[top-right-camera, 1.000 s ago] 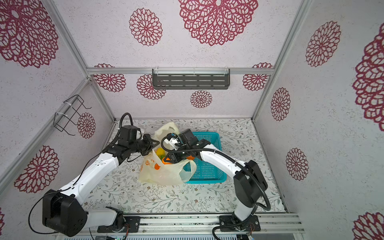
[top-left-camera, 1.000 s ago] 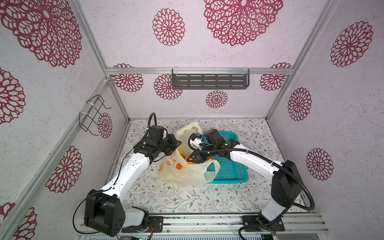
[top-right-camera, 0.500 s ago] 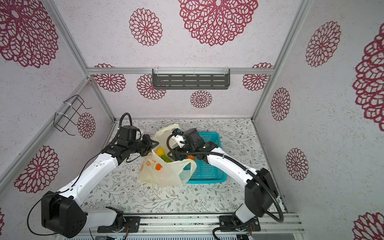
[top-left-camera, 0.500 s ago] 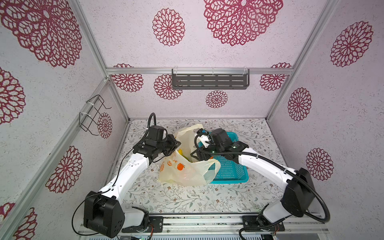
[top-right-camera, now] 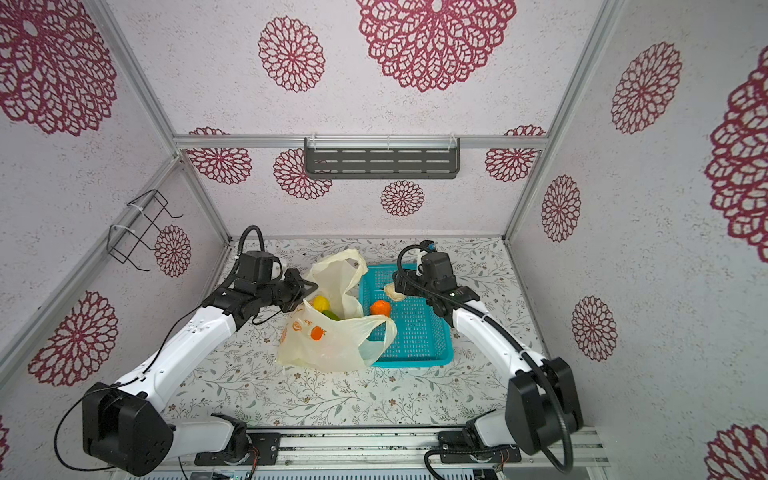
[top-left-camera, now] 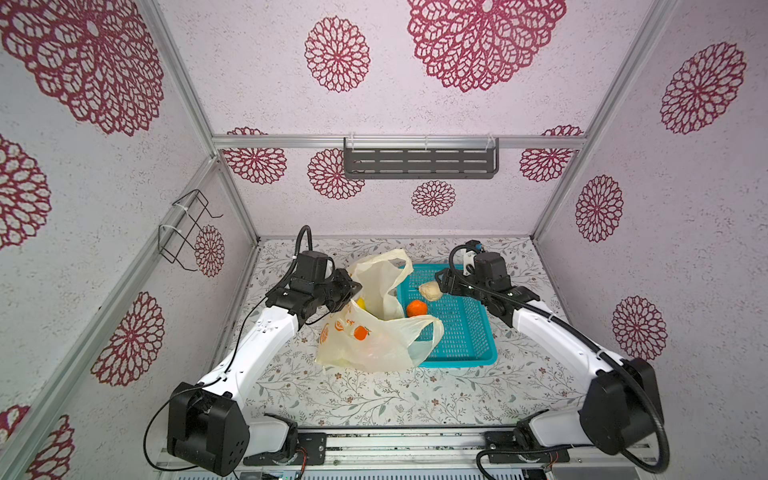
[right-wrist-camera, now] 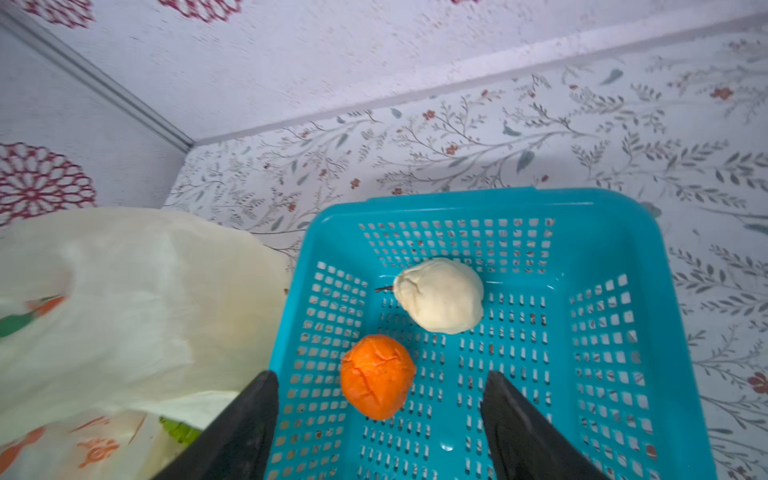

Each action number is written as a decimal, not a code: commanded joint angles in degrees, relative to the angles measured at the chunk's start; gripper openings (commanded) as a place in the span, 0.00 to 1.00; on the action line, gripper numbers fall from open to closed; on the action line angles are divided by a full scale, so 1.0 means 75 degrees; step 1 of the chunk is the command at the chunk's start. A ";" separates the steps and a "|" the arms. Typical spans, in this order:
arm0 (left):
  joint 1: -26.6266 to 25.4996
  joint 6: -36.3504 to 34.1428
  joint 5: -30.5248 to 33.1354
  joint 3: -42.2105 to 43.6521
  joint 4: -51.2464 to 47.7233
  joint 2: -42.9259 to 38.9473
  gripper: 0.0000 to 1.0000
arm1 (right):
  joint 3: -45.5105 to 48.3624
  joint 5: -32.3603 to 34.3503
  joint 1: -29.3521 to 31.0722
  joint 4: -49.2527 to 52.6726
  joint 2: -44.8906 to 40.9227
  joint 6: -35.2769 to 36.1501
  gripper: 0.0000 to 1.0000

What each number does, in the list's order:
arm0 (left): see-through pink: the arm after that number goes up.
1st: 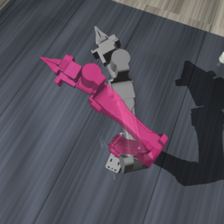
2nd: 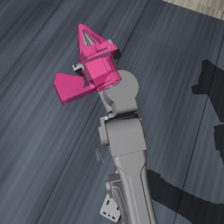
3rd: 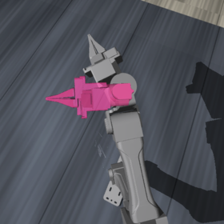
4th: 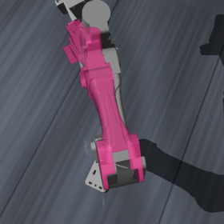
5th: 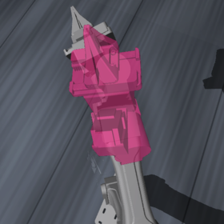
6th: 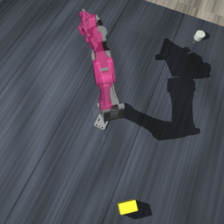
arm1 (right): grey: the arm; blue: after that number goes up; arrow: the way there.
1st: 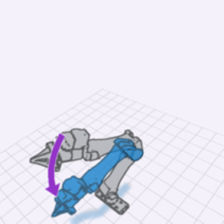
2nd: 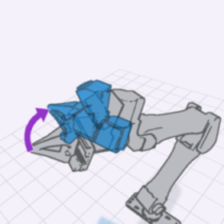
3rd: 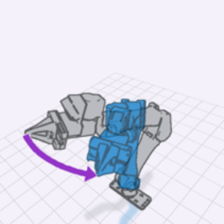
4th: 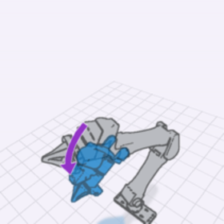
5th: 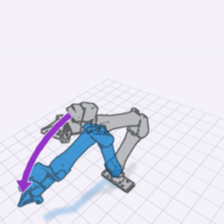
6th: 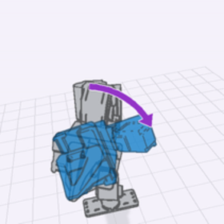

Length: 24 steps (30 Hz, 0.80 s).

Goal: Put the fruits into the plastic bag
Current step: 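Return the right gripper to the basket and grasp the white pear, then carry the white pear into the bag opening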

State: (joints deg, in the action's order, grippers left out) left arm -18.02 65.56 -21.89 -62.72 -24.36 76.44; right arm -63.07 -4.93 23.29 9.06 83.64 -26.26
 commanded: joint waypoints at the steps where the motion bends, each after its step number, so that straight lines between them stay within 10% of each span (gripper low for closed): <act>1: -0.0037 -0.0087 0.0052 -0.0122 0.0072 -0.0066 0.00 | -0.0665 -0.0390 -0.0160 0.0460 0.0900 -0.0179 0.84; 24: -0.0044 -0.0059 -0.0005 -0.0016 0.0201 0.0026 0.00 | -0.1780 -0.0385 -0.0278 0.0293 0.3834 -0.1736 0.78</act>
State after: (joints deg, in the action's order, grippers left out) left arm -18.02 65.56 -21.96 -62.72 -24.21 76.47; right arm -77.21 -7.99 21.52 12.23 112.40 -36.69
